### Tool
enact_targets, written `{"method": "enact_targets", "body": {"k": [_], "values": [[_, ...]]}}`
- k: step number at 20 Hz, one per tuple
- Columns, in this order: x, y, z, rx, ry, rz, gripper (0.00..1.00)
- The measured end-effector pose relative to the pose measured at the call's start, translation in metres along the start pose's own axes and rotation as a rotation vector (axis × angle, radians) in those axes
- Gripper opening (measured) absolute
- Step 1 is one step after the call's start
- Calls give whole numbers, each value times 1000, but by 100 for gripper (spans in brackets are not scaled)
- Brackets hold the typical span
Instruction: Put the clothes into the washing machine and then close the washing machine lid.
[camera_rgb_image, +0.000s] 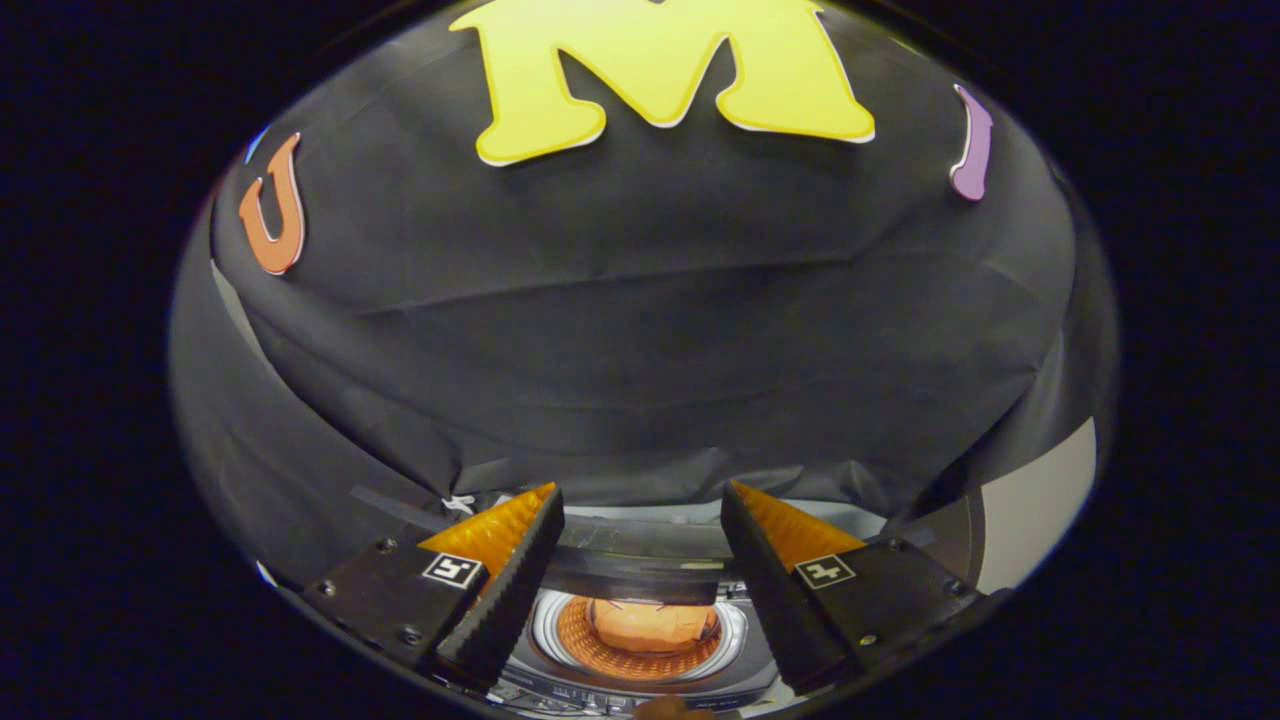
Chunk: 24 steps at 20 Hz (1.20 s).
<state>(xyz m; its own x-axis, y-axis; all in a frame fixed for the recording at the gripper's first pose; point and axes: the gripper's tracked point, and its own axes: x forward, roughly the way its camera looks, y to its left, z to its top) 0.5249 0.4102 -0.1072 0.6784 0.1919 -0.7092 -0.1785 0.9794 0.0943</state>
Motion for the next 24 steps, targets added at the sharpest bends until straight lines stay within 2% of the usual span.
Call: {"method": "enact_targets", "body": {"k": [4, 9, 15, 21, 24], "values": [[9, 0, -3, 4, 35, 12, 99], [16, 2, -9, 15, 127, 94, 99], [10, 6, -25, 15, 111, 64, 100], [-20, 11, -97, 5, 90, 27, 100], [-38, 9, -135, -40, 73, 1, 99]]}}
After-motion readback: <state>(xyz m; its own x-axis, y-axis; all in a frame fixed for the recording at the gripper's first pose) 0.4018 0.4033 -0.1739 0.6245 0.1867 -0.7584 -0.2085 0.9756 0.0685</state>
